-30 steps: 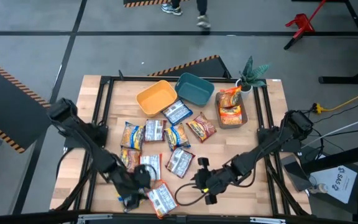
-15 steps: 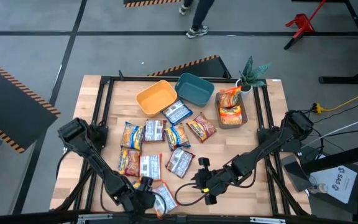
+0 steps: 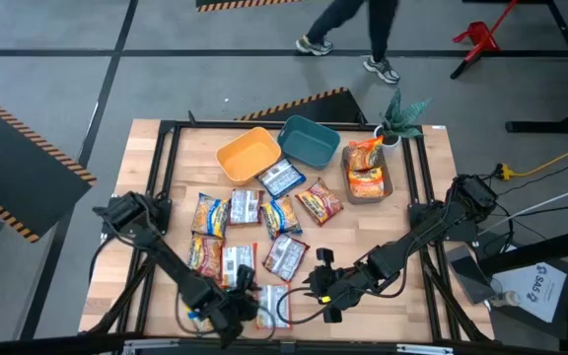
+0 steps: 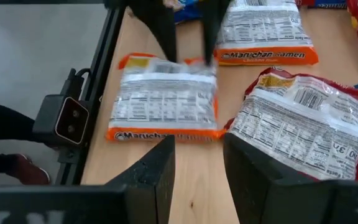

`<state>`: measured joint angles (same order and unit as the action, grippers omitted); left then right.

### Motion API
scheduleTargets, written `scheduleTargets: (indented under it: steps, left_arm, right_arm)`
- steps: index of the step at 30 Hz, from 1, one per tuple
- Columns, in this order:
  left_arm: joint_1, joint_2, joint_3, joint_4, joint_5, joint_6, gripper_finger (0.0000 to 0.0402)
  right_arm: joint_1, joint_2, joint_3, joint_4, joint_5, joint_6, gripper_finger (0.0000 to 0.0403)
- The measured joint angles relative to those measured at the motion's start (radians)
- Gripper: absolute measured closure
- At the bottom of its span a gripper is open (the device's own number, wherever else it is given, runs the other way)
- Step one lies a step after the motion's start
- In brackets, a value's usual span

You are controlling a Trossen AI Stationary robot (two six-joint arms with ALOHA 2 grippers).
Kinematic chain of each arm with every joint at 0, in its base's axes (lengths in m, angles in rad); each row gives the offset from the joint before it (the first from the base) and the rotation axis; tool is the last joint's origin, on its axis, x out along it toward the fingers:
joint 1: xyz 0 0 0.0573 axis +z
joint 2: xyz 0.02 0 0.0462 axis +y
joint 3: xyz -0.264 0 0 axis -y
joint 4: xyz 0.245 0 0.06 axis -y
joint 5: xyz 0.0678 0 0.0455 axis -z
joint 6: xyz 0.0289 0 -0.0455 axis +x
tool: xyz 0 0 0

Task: Sort Maruchan noodles
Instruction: Put the bottom orange noodle pack into the black bin

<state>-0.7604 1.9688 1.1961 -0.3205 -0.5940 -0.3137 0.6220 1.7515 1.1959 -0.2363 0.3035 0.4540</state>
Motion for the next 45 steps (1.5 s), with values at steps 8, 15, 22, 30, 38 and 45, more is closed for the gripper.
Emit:
scheduleTargets:
  steps: [8, 15, 22, 30, 38, 45]
  left_arm:
    - [0.171, 0.011, 0.000, 0.110, -0.002, 0.002, 0.0191]
    - [0.255, 0.004, 0.101, 0.067, 0.098, -0.076, 0.0191]
    - [0.286, -0.089, 0.206, -0.110, 0.287, -0.287, 0.0191]
    - [0.264, -0.217, 0.089, 0.064, 0.330, -0.666, 0.0191]
    - [0.215, -0.201, -0.100, 0.426, 0.286, -0.905, 0.0191]
    - [0.203, -0.193, -0.262, 0.679, 0.191, -1.050, 0.0191]
  right_arm:
    - [0.000, 0.000, 0.001, -0.041, -0.017, 0.241, 0.0281]
    - [0.017, 0.000, 0.001, -0.211, -0.013, 0.841, 0.0281]
    - [0.084, 0.000, 0.001, -0.279, 0.108, 1.197, 0.0281]
    - [0.106, 0.069, 0.001, -0.236, 0.157, 1.353, 0.0220]
    - [0.106, 0.158, 0.001, -0.106, 0.167, 1.419, 0.0133]
    - [0.126, 0.176, 0.001, -0.125, 0.194, 1.499, 0.0123]
